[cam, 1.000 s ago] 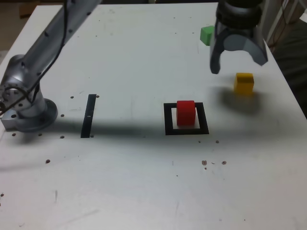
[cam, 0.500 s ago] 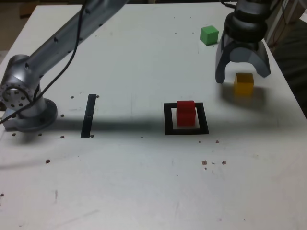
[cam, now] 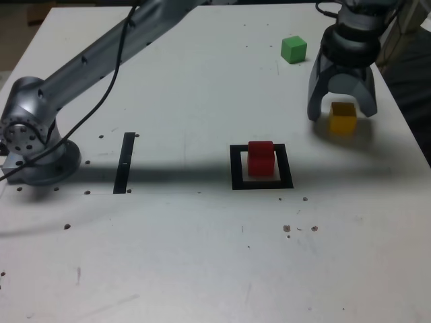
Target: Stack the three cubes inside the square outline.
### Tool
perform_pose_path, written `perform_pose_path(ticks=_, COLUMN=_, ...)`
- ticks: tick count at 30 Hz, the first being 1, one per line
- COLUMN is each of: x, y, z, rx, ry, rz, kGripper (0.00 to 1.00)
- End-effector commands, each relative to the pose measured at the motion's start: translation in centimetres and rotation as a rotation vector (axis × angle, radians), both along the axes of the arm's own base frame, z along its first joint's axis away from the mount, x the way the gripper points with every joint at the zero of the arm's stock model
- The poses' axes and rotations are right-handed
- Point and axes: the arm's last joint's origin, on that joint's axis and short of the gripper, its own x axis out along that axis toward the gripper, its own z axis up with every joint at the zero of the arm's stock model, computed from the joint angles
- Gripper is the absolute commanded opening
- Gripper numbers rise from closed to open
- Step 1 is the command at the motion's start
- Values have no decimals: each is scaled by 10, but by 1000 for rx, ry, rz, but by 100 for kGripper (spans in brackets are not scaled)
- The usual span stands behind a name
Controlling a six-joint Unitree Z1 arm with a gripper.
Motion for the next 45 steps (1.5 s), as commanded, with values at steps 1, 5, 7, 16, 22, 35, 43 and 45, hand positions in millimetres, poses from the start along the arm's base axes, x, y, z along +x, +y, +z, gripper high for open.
perform_pose_path(ticks=1, x=-1, y=1, z=0, rx=7, ry=12, rz=0, kGripper=49)
perform_pose_path(ticks=5, x=-1, y=1, z=0, rx=16, ry=16, rz=0, kGripper=37)
perform_pose_path(ticks=7, x=-1, y=1, z=0, rx=18, ry=17, rz=-1, kGripper=35)
perform_pose_path(ticks=16, x=-2, y=1, z=-1, rx=14, ry=21, rz=-1, kGripper=35)
perform_pose_path(ticks=22, x=-3, y=0, z=2, rx=13, ry=22, rz=-1, kGripper=35)
perform_pose_path(ticks=35, x=-21, y=-6, z=26, rx=15, ry=30, rz=2, kGripper=35)
perform_pose_path(ticks=43, x=-48, y=-21, z=53, rx=-25, ry=38, rz=23, kGripper=35)
perform_pose_path(ticks=45, x=-58, y=-26, z=61, rx=-23, ry=40, rz=30, kGripper=35)
